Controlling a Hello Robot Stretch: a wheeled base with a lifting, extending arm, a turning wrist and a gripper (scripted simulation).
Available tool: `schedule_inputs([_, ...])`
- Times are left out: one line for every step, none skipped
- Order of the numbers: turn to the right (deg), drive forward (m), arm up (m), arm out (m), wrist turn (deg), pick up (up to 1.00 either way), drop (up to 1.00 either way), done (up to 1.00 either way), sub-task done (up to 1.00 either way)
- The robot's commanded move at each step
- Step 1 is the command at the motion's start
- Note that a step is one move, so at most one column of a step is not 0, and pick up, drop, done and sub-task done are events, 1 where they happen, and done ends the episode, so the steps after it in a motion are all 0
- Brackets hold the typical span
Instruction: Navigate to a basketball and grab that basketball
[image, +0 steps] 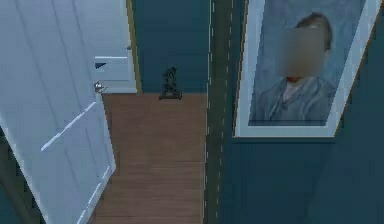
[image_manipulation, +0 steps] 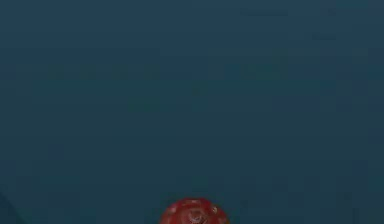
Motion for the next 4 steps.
schedule_inputs([-45.0, 0.00, 0.00, 0.00, 0.0, 0.00, 0.00, 0.00, 0.00])
schedule_inputs([-42.0, 0.00, 0.00, 0.00, 0.0, 0.00, 0.00, 0.00, 0.00])
schedule_inputs([0.0, 0.25, 0.00, 0.00, 0.0, 0.00, 0.00, 0.00, 0.00])
schedule_inputs([45.0, 0.00, 0.00, 0.00, 0.0, 0.00, 0.00, 0.00, 0.00])
